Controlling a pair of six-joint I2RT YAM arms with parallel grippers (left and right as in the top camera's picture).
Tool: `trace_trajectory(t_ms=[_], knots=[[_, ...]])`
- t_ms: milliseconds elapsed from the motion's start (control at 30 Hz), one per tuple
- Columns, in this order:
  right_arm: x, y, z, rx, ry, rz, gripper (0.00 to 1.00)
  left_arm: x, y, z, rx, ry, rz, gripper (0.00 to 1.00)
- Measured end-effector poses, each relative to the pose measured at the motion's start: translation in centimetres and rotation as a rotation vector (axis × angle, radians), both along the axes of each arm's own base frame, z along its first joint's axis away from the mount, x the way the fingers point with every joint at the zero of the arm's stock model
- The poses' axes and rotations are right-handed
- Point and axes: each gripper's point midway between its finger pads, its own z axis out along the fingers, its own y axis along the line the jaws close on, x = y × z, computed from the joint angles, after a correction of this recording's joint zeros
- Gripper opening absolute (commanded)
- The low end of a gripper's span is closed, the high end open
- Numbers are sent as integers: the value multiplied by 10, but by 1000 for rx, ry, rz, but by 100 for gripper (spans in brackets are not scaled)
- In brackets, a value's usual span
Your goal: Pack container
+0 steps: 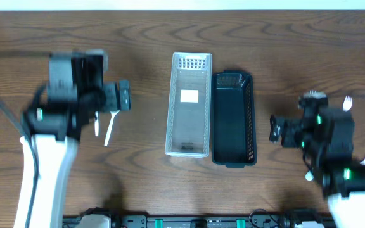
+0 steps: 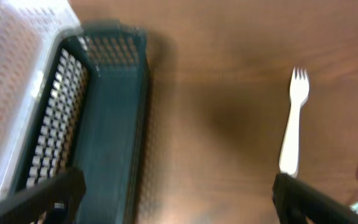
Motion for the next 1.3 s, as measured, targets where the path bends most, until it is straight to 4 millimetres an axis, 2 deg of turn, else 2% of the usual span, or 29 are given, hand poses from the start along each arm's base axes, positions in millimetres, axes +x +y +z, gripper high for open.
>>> trace_trajectory(t_ms=[33, 67, 100, 133, 167, 200, 233, 267, 400, 500, 733, 867, 1167, 1300], knots=[[6, 1, 0, -4, 41, 7, 99, 7, -1, 4, -1, 12, -1, 98], [13, 3, -1, -2, 86, 16, 76, 18, -3, 6, -4, 29, -4, 98], [19, 4, -1, 1, 103, 24, 43, 25, -4, 7, -6, 31, -6, 99], [26, 7, -3, 8, 123, 36, 11, 32, -5, 6, -12, 34, -9, 84], [32, 10, -5, 19, 135, 47, 1, 37, -6, 4, -18, 37, -8, 64], [38, 14, -8, 33, 148, 57, 1, 43, -8, -1, -23, 47, -11, 36], [42, 17, -11, 46, 160, 67, 1, 46, -9, -5, -25, 54, -16, 15], [45, 22, -17, 69, 184, 80, 1, 50, -10, -11, -28, 67, -19, 6], [45, 44, -40, 129, 275, 133, 1, 59, -15, -34, -31, 127, -28, 6], [43, 54, -45, 134, 303, 127, 1, 63, -25, -54, -25, 182, -50, 6], [43, 41, -49, 102, 319, 11, 1, 64, -58, -101, -4, 312, -134, 6], [37, 34, -53, 75, 346, -21, 1, 46, -76, -112, 26, 384, -211, 6], [35, 24, -55, 30, 351, -52, 1, -20, -129, -100, 114, 468, -488, 6], [35, 20, -55, 10, 350, -65, 1, -38, -149, -103, 137, 480, -578, 6]])
